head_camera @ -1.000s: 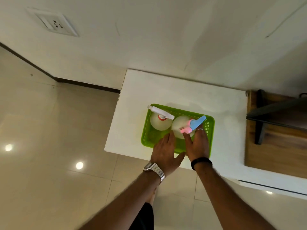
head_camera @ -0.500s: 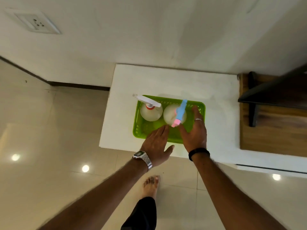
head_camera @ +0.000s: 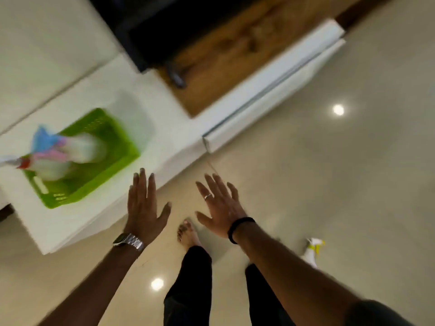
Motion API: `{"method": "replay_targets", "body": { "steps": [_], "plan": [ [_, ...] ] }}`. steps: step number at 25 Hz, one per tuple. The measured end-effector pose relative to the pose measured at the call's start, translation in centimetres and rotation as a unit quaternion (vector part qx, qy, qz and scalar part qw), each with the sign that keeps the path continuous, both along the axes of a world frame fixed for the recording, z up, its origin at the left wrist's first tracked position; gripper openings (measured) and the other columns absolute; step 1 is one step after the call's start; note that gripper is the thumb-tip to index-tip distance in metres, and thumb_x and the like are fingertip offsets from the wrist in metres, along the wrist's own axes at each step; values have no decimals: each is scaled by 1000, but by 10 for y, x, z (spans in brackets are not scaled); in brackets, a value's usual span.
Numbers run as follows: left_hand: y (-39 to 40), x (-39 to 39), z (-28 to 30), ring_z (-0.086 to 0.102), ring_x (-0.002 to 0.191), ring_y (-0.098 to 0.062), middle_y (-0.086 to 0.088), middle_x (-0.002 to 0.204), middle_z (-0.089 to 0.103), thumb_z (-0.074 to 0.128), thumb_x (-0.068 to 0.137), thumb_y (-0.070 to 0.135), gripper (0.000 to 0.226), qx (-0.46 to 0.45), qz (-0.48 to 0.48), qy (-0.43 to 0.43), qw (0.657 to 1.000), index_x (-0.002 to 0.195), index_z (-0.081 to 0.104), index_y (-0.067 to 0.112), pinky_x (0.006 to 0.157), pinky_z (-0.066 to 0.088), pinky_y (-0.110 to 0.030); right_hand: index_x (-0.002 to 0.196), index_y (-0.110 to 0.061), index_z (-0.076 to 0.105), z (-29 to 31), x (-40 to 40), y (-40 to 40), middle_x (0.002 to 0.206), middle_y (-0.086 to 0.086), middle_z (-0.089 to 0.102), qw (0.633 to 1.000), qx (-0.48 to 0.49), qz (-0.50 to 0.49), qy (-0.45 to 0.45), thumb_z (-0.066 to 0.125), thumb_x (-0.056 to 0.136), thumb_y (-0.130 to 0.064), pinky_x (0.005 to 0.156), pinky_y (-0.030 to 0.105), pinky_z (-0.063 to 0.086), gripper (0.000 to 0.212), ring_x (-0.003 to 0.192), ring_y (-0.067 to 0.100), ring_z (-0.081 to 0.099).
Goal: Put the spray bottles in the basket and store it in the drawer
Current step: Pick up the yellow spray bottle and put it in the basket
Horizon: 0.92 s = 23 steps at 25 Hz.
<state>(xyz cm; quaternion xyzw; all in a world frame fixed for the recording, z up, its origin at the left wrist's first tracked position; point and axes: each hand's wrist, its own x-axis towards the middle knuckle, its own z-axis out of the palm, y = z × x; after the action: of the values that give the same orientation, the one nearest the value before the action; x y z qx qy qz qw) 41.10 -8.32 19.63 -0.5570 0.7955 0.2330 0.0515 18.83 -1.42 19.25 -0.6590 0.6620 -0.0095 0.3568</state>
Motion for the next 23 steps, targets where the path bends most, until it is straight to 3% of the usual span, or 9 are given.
{"method": "replay_targets", "body": {
  "steps": [4,6,10,14,19,23],
  "plan": [
    [65,-114,-35,8,155,-42,-24,167,8,31,78,60,98,122,-120,-87,981,156,24,1,124,14,-53,158,-24,8,-36,-104,155,168,6,-1,988,108,-95,52,44,93,-53,120,55,7,80,154,25,-5],
    [93,-187,-47,13,154,-42,-24,167,11,38,80,56,94,149,-188,-119,963,155,28,1,124,16,-50,158,-25,9,-50,-148,230,168,5,1,970,152,-178,61,43,93,-53,119,53,8,78,154,24,-4],
    [168,-360,-72,20,154,-34,-20,166,20,58,94,39,75,154,-307,-103,933,155,30,4,125,20,-43,158,-25,14,-77,-211,373,168,4,4,914,208,-345,53,37,95,-47,117,51,11,71,154,20,0],
    [260,-485,-90,28,152,-28,-11,165,28,56,98,38,73,230,-335,-68,911,157,24,10,123,26,-40,158,-24,8,-111,-233,462,167,3,7,854,254,-454,27,38,96,-51,116,50,14,73,153,21,3],
    [359,-520,-139,30,151,-25,-6,166,25,52,99,43,73,311,-350,-92,879,159,20,16,121,29,-40,158,-21,9,-183,-250,502,165,2,15,785,296,-542,-43,42,95,-53,115,49,21,77,153,20,9],
    [384,-478,-196,43,140,-29,-8,155,41,48,100,40,58,327,-388,-228,831,151,32,16,110,39,-42,156,-13,16,-240,-252,505,160,4,28,758,287,-582,-71,46,93,-52,109,47,30,80,148,20,22]
  ]
}}
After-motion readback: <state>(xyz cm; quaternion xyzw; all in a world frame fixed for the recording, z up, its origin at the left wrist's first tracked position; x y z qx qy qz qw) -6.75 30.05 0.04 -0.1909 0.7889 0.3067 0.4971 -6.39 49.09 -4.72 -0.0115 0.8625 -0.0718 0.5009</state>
